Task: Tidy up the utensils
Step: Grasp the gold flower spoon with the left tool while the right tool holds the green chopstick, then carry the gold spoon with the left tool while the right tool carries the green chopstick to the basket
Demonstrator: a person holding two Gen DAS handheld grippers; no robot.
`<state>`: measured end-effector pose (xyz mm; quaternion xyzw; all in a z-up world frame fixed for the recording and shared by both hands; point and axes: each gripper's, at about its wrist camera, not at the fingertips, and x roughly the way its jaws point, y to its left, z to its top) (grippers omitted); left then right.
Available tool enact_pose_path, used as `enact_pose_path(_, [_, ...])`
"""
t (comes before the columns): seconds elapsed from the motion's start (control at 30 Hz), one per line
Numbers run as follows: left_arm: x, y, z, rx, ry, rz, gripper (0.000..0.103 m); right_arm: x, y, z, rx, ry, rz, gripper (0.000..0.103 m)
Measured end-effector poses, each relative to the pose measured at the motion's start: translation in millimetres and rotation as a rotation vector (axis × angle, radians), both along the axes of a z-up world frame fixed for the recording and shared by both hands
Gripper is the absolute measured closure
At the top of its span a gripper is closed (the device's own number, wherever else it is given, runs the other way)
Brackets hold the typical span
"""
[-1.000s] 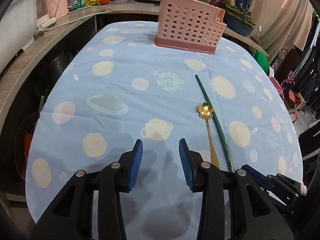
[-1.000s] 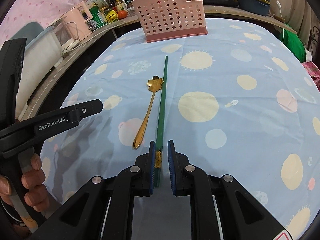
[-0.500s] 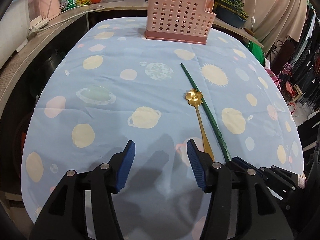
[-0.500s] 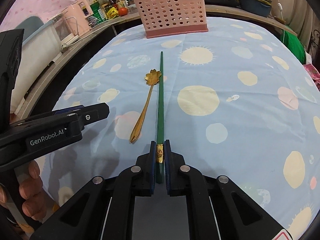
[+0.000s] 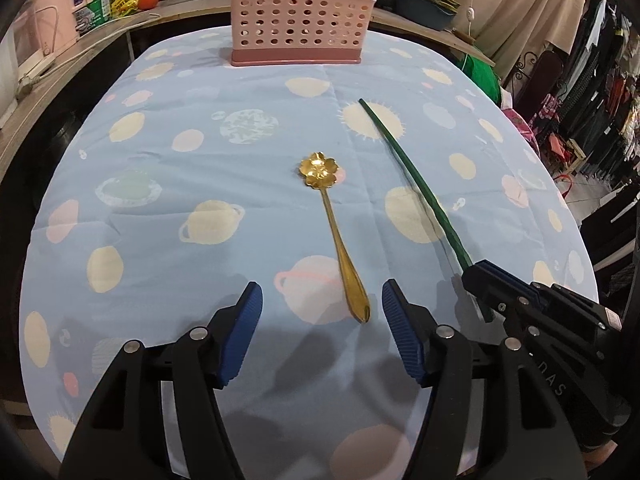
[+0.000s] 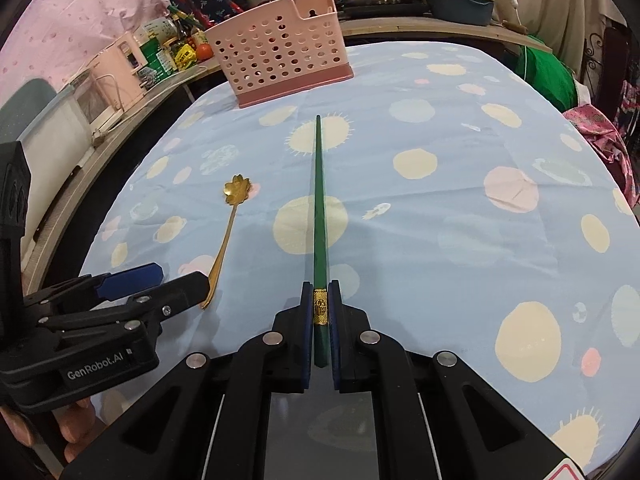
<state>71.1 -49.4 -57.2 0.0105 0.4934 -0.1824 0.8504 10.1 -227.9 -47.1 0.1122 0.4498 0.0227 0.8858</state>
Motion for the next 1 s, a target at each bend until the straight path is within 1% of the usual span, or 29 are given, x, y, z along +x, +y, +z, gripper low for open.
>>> enact_pose_path(0.1, [1, -9, -6, 0.003, 0.015, -0.018, 0.046, -1, -2, -2, 0.006, 0.005, -0.004, 0.096])
enact_pose_path(0.2, [0, -11, -7, 0.013, 0.002, -0.02, 0.051, -2, -3, -5, 0.01, 0.011, 0.0, 0.096])
enact_pose_path(0.23, [-1, -11, -6, 0.01, 0.002, -0.02, 0.056, -2, -2, -6, 0.012, 0.013, 0.001, 0.096])
enact_pose_path(0.37, [-1, -9, -6, 0.008, 0.004, -0.031, 0.086, -2, -2, -7, 0.016, 0.012, 0.005, 0.096])
enact_pose_path(0.4, [-1, -9, -7, 0.006, 0.007, -0.035, 0.09, -3, -1, -7, 0.017, 0.012, 0.006, 0.096])
enact_pose_path(0.43, [-2, -10, -7, 0.005, 0.009, -0.036, 0.092, -3, -1, -6, 0.016, 0.011, 0.007, 0.096])
enact_pose_path(0.6, [-2, -8, -5, -0.006, 0.02, -0.035, 0.092, -4, 0, -3, 0.02, 0.003, 0.01, 0.096])
enact_pose_path(0.73, [-2, -4, 2, -0.019, 0.014, -0.02, 0.093, -6, -1, 6, 0.028, -0.017, 0.008, 0.096])
enact_pose_path(1.0, [2, 8, 38, -0.065, -0.05, 0.019, 0.093, -6, -3, 37, 0.05, -0.091, 0.01, 0.096])
